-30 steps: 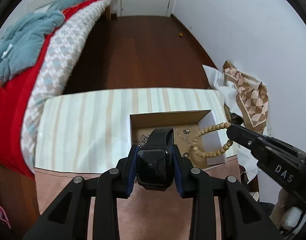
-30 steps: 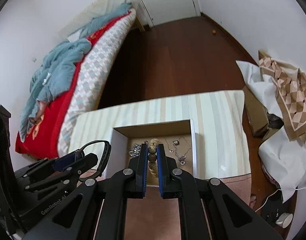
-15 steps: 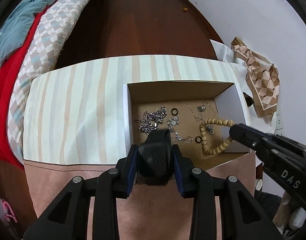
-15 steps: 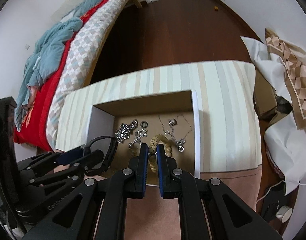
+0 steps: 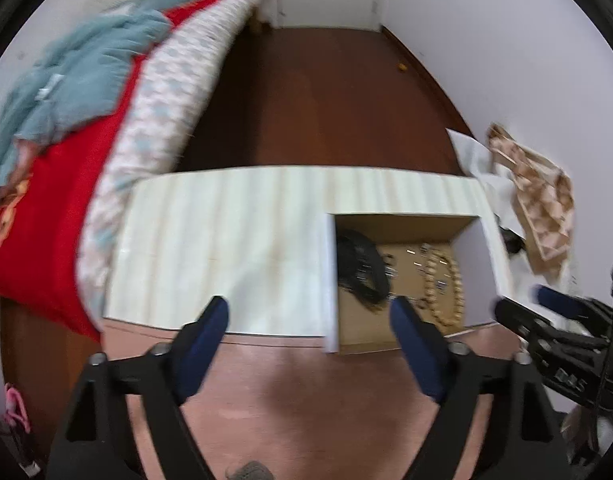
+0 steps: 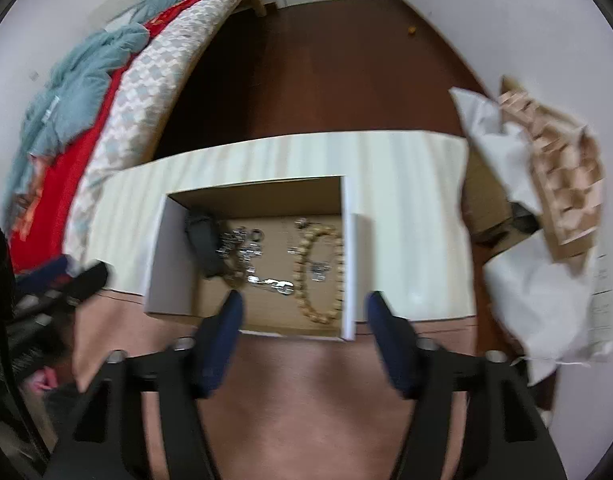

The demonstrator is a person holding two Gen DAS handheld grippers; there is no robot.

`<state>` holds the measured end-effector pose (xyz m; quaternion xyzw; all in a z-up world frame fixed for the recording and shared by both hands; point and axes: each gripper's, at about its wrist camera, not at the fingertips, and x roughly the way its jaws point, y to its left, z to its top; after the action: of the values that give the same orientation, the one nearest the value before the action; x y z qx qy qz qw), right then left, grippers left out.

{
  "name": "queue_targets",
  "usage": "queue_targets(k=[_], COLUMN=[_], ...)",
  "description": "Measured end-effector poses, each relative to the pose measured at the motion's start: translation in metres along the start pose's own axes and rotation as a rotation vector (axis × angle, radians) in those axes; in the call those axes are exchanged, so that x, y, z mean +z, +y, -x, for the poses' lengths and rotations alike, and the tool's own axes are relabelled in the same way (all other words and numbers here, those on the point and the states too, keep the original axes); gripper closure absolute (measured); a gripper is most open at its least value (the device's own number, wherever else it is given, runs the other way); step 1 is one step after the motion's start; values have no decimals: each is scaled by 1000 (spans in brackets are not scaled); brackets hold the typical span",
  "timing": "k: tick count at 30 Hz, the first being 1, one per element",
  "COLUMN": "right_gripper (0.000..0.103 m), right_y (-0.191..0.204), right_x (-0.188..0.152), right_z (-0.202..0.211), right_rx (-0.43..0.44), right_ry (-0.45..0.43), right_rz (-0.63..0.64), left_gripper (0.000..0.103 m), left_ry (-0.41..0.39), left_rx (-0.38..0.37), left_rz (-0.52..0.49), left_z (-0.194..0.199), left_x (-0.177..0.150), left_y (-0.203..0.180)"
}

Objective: Organize jewelry
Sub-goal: 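Withdraw both open tools from the box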

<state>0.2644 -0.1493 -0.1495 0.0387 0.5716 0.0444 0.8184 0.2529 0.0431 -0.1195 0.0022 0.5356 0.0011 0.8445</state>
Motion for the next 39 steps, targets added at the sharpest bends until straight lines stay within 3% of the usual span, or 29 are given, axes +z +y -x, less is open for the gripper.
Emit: queue_targets(k=[2,3,6,13,26,39], right_gripper=[4,4,0,0,0,0], right_y=[3,4,5,9,15,30], right_x=[-8,-12,-22,-41,-94,-152], right_z=[7,9,17,58,187,297], right_rx=[-44,-66,-86,-107,-131,-125], right_ry=[-17,-22,-39,-107,-294,-458], right_rz=[9,8,2,-20,-30,-19], left_gripper=[7,2,2,2,2,2], left_ry=[-11,-11,-19,-68,-244,-332], left_rx=[31,51,79,79,67,9], left_rz=[6,7,-4,-4,-12,17], left_z=[4,5,8,40,158,246], left_x=[-6,-10,-21,-40,-77,-112], left_y=[5,7,8,1,-13,-7])
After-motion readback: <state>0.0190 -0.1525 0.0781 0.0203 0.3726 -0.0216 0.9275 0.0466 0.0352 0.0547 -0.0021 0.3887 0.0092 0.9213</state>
